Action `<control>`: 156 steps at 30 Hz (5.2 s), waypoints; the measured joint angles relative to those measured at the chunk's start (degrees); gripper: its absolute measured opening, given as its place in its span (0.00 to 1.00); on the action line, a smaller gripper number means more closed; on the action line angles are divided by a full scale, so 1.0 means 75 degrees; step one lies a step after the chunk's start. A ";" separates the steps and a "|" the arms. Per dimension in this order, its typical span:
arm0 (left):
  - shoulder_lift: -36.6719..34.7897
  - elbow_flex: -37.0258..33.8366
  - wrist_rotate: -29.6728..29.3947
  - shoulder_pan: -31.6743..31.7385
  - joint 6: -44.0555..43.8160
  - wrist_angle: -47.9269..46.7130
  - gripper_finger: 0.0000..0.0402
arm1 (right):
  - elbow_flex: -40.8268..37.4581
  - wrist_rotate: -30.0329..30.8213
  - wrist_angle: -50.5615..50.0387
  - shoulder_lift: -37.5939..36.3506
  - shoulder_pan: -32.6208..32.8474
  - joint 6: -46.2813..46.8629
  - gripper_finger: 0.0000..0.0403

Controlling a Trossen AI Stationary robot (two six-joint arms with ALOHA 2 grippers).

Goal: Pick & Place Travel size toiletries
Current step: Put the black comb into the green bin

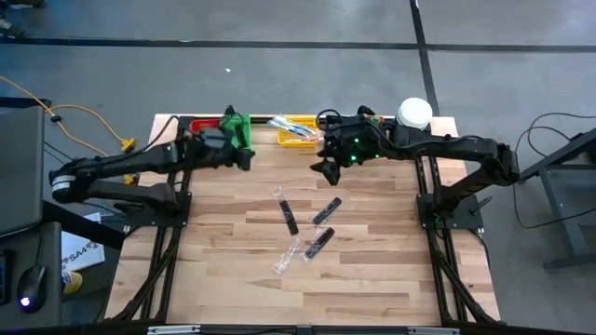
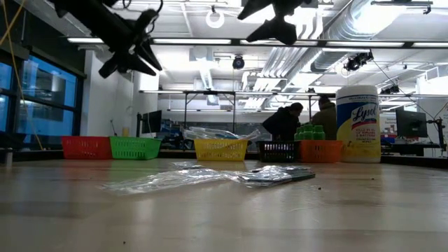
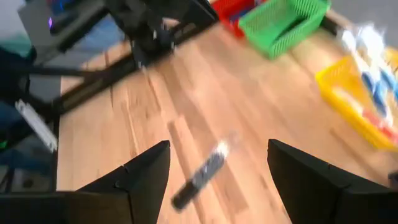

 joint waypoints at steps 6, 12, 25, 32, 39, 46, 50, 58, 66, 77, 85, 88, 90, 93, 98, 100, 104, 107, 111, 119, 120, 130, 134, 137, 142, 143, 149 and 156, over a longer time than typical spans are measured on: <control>0.0017 0.0000 -0.1395 -0.1899 -0.0827 -0.0013 0.21 | 0.0000 -0.0023 -0.1081 0.0000 0.0000 0.0029 0.64; 0.0017 0.0000 -0.2593 -0.3394 -0.1220 -0.0013 0.21 | 0.0000 -0.0009 -0.1726 0.0000 -0.0003 0.0481 0.64; 0.0020 0.0000 -0.2818 -0.4634 -0.0851 -0.0078 0.21 | -0.0003 0.1985 -0.2775 0.0537 0.0716 0.3145 0.64; 0.0017 0.0000 -0.2126 -0.4681 -0.0627 -0.0222 0.21 | 0.0000 0.2209 -0.2450 0.1556 0.0889 0.5193 0.63; 0.0009 0.0000 -0.1737 -0.4681 -0.0505 -0.0370 0.21 | -0.0003 0.2267 -0.2537 0.2596 0.1035 0.7277 0.62; 0.0009 0.0000 -0.1485 -0.4678 -0.0505 -0.0640 0.21 | -0.0003 0.2644 -0.2550 0.3374 0.1270 0.8965 0.62; 0.0009 0.0000 -0.1366 -0.4678 -0.0504 -0.0760 0.21 | 0.0000 0.2629 -0.2648 0.3580 0.1350 0.9796 0.62; 0.0009 0.0000 -0.1318 -0.4678 -0.0507 -0.0852 0.21 | -0.0003 0.2712 -0.2854 0.3602 0.1651 1.1342 0.62; 0.0006 0.0000 -0.1318 -0.4678 -0.0504 -0.0870 0.21 | 0.0000 0.2690 -0.2814 0.3950 0.1958 1.1919 0.62; 0.0006 0.0000 -0.1271 -0.4675 -0.0505 -0.0920 0.21 | 0.0000 0.2316 -0.2765 0.4443 0.1999 1.2096 0.51; 0.0006 0.0000 -0.1270 -0.4675 -0.0504 -0.0923 0.21 | 0.0015 0.2079 -0.2710 0.4563 0.2002 1.1612 0.37; 0.0006 0.0000 -0.1268 -0.4675 -0.0446 -0.0924 0.21 | 0.0017 0.2069 -0.2702 0.4569 0.1999 1.1257 0.32; 0.0006 0.0000 -0.1268 -0.4675 -0.0446 -0.0922 0.21 | 0.0017 0.2062 -0.2705 0.4570 0.1999 1.1015 0.28; 0.0006 0.0000 -0.1268 -0.4675 -0.0446 -0.0918 0.21 | 0.0017 0.2046 -0.2718 0.4570 0.1987 1.0667 0.22; 0.0006 0.0000 -0.1268 -0.4675 -0.0446 -0.0917 0.21 | 0.0017 0.2009 -0.2732 0.4570 0.1984 1.0246 0.11; 0.0006 0.0000 -0.1268 -0.4675 -0.0446 -0.0916 0.21 | 0.0017 0.2023 -0.2729 0.4572 0.1984 1.0035 0.07; 0.0006 0.0000 -0.1271 -0.4675 -0.0443 -0.0916 0.21 | 0.0015 0.2105 -0.2741 0.4578 0.1981 0.9788 0.01; 0.0006 0.0000 -0.1269 -0.4675 -0.0446 -0.0915 0.21 | 0.0015 0.2122 -0.2741 0.4581 0.1979 0.9589 0.01; 0.0006 0.0000 -0.1271 -0.4675 -0.0446 -0.0913 0.21 | 0.0006 0.2138 -0.2725 0.4537 0.1976 0.9286 0.01; -0.0145 0.0000 -0.1326 -0.4672 -0.0443 -0.0921 0.21 | -0.0028 0.2326 -0.2649 0.4185 0.1935 0.8606 0.01; -0.0174 0.0000 -0.1337 -0.4673 -0.0443 -0.0913 0.21 | -0.0026 0.2334 -0.2651 0.4106 0.1925 0.8484 0.01; -0.0233 0.0000 -0.1344 -0.4672 -0.0443 -0.0917 0.21 | -0.0012 0.2245 -0.2186 0.3855 0.1772 0.7700 0.01; -0.0233 0.0000 -0.1367 -0.4672 -0.0445 -0.0920 0.21 | -0.0004 0.2198 -0.1921 0.3653 0.1761 0.7370 0.01; -0.0233 0.0000 -0.1502 -0.4669 -0.0423 -0.0933 0.21 | -0.0006 0.2235 -0.1853 0.3444 0.1696 0.7129 0.01; -0.0233 0.0000 -0.1832 -0.4589 -0.0303 -0.0975 0.21 | -0.0006 0.2283 -0.1676 0.3144 0.1508 0.6644 0.01; -0.0233 0.0000 -0.1824 -0.4488 -0.0298 -0.0975 0.21 | -0.0006 0.2274 -0.1641 0.3105 0.1476 0.6525 0.01; -0.0089 0.0003 -0.1269 -0.3639 -0.0025 -0.0726 0.28 | -0.0002 0.1980 -0.1441 0.3028 0.1272 0.5854 0.01; 0.0156 0.0000 -0.0713 -0.2888 -0.0023 -0.0659 0.41 | 0.0002 0.1636 -0.1175 0.2946 0.1063 0.5101 0.01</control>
